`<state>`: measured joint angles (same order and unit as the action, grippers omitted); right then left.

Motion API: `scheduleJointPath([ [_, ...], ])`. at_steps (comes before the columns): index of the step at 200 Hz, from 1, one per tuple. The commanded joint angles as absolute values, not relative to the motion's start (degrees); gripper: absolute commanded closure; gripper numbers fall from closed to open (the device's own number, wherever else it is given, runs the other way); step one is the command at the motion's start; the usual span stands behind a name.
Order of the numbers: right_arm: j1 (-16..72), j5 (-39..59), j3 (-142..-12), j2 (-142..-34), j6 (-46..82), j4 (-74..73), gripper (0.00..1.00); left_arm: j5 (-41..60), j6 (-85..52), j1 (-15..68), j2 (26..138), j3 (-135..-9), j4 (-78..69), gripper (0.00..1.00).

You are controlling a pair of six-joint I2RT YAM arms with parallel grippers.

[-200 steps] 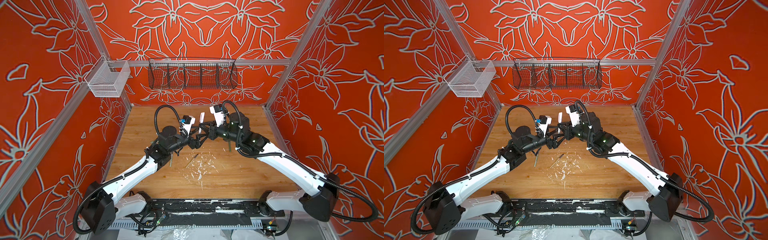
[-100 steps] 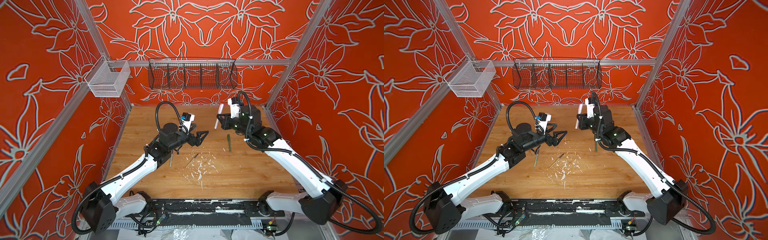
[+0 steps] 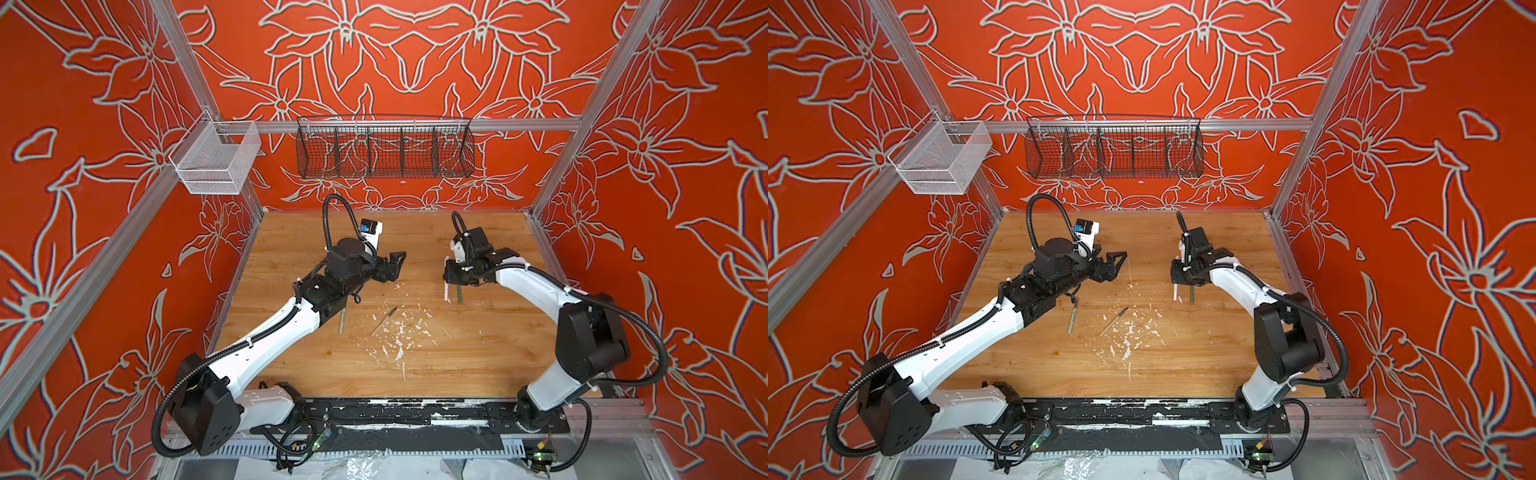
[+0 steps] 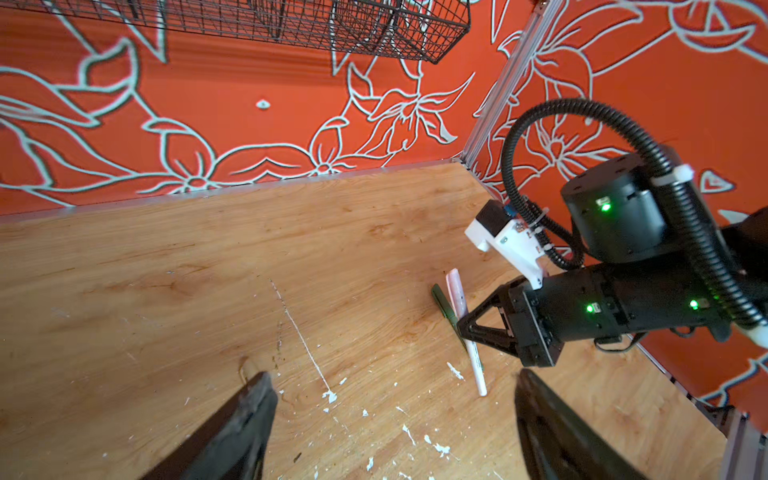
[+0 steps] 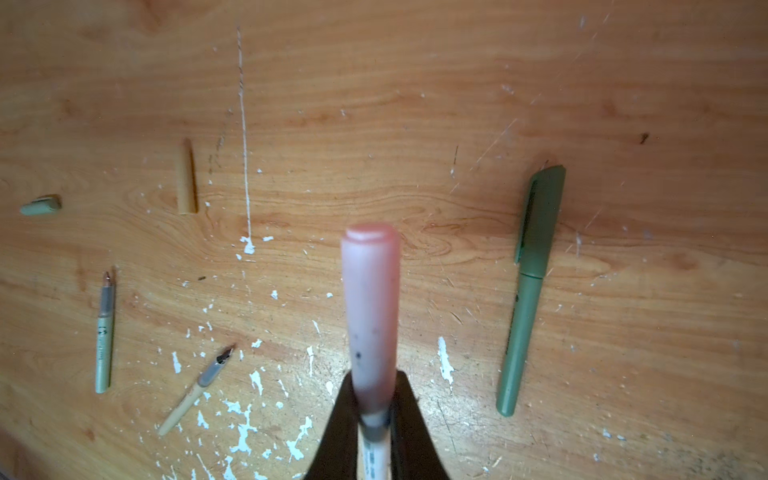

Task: Insert the pens into the pen caps
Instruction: 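Lower the pink-capped white pen beside the green pen and open the right gripper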

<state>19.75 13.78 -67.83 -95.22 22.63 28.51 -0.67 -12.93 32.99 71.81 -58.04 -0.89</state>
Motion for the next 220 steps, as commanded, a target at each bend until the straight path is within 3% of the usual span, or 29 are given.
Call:
scheduleJointPath([
  [1,19.16,15.52,-69.25,-97.83,21.27,30.35,0.96,-3.03,-12.88,32.87,71.68,-58.01,-0.57,0.12],
  [141,18.57,9.42,-79.13,-113.61,18.89,36.85,0.92,-3.42,-11.37,32.87,70.68,-57.66,-0.6,0.1],
  [220,17.6,7.56,-80.49,-116.86,21.69,36.39,0.78,-3.69,-10.49,32.87,71.17,-57.57,-0.35,0.07],
])
